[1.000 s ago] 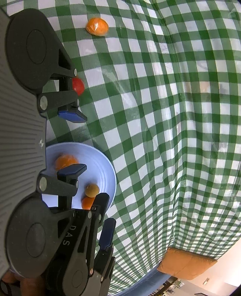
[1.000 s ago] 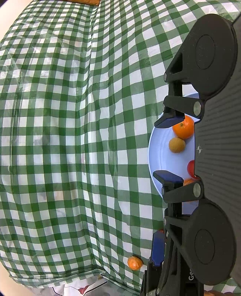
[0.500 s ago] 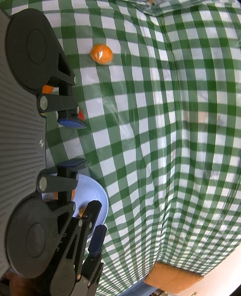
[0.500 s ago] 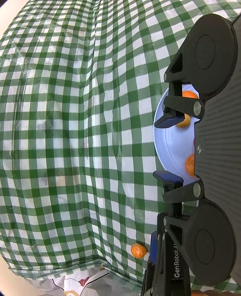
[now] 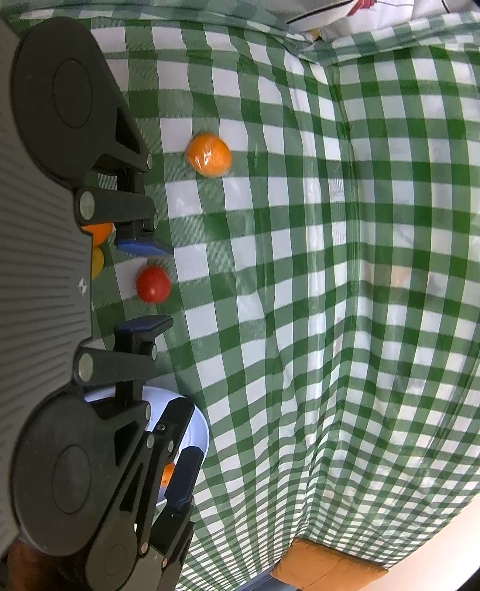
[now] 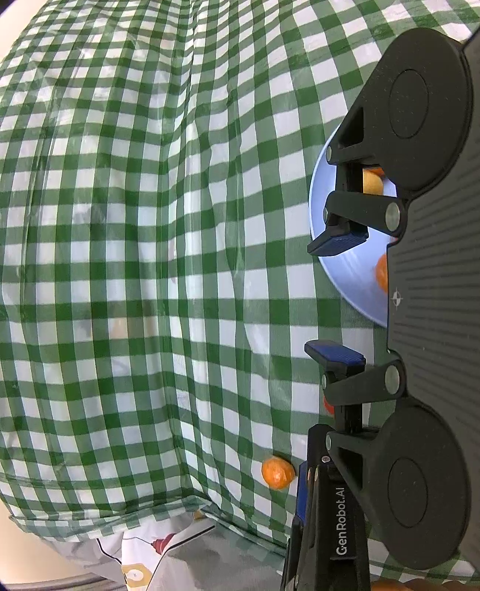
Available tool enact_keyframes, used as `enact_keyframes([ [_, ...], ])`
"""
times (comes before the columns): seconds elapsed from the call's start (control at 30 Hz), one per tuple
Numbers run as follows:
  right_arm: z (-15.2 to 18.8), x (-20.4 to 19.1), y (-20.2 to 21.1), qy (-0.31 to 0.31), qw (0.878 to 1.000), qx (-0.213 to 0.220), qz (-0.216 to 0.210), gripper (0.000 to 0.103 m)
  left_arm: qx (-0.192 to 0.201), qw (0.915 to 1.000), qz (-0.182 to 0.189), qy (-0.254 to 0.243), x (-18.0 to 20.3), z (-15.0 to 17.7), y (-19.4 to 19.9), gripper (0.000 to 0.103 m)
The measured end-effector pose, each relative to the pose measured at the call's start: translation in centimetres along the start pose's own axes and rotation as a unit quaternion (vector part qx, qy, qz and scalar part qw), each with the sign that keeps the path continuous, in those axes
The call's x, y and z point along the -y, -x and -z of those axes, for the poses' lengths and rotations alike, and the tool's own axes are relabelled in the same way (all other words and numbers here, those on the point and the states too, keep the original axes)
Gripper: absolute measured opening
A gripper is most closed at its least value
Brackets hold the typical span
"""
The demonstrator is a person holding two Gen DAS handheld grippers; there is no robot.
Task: Organize fruits
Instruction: 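Move both open tools from the plate back to the fruit pile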
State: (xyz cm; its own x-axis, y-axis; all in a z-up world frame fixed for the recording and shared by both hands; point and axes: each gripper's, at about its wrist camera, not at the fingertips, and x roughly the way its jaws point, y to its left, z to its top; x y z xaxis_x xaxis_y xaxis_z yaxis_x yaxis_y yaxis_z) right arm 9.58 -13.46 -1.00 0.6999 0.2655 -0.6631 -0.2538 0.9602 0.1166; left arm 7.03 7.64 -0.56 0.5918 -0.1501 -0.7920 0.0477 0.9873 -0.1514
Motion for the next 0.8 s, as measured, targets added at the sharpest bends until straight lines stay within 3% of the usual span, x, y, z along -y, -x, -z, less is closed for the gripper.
enact_keyframes([
  [0.23, 0.1, -1.4, -0.3, 0.005, 1.0, -0.001, -0.009, 0.051, 0.001, 0.9996, -0.011, 0.027, -2.4, 0.0, 0.6, 0.037],
  [0.4, 0.1, -2.2, -0.7, 0.006, 1.0, -0.004, -0.018, 0.041, -0.008, 0.9969, -0.02, 0.076, -5.1, -0.1, 0.4, 0.037],
  [0.53, 0.4, -2.9, -1.0, 0.011, 0.999, -0.011, -0.032, 0.039, -0.018, 0.994, -0.023, 0.105, -6.5, -0.1, 0.3, 0.037],
  [0.8, 1.6, -6.4, -2.2, 0.069, 0.988, -0.053, -0.131, 0.039, -0.07, 0.9891, -0.003, 0.13, -7.6, 0.7, -1.3, 0.037],
])
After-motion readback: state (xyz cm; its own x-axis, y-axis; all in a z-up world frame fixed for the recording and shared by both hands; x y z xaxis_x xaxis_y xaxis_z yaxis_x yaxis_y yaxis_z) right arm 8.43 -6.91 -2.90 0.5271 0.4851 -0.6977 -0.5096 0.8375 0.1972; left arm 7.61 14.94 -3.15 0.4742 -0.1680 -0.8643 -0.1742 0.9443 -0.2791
